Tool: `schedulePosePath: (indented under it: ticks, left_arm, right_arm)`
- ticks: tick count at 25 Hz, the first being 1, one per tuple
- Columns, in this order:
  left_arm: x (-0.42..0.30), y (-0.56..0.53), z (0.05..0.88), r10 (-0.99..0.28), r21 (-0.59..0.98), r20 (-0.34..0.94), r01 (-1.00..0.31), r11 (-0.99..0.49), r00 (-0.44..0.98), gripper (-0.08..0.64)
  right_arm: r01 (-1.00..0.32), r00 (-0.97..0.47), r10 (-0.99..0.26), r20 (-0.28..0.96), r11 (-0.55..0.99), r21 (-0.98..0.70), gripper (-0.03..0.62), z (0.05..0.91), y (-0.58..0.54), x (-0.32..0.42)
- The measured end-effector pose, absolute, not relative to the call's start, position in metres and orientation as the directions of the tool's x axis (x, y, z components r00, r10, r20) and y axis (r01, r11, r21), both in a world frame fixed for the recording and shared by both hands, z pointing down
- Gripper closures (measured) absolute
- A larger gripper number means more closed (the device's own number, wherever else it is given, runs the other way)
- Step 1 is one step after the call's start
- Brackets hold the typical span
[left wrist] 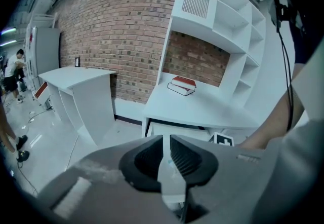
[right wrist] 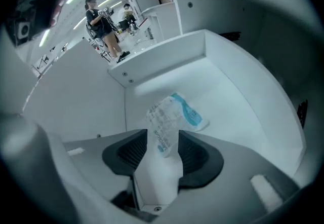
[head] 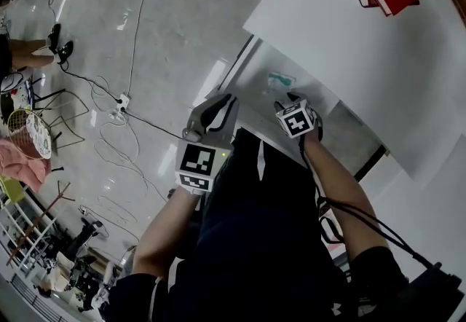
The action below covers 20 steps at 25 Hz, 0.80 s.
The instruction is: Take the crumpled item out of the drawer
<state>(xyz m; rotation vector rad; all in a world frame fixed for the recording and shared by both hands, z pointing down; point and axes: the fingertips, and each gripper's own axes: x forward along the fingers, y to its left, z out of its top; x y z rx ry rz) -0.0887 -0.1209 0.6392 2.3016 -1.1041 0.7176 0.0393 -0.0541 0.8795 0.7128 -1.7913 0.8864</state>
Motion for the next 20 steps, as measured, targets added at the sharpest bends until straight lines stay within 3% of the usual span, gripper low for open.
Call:
schedulePosePath:
  ticks: [9,12,15,20]
  left_arm:
    - [-0.102,-0.114,0.644,-0.57,0.216,0.643,-0.835,-0.506,0.512,0.512]
    - [-0.104,-0.114,0.644,-0.572,0.219,0.643,-0.838,-0.5,0.509,0.512]
    - [-0.103,-0.114,0.643,-0.572,0.223,0.642,-0.838,-0.498,0.511,0.512]
    - [-0.096,-0.116,0.637,-0.572,0.223,0.632,-0.83,-0.512,0.523,0.512]
  right_arm:
    - [-0.783,-0.305,-0.07,0.95,0.586,-0.208,0.462,0.903,-0.056,0.037]
    - [-0.782,-0.308,-0.075,0.948,0.587,-0.208,0.543,0.901,-0.058,0.036]
    - [-0.784,-0.321,-0.071,0.944,0.579,-0.223,0.577,0.897,-0.056,0.035]
    - [-0.782,-0.337,-0.093,0.937,0.582,-0.224,0.586,0.884,-0.056,0.035]
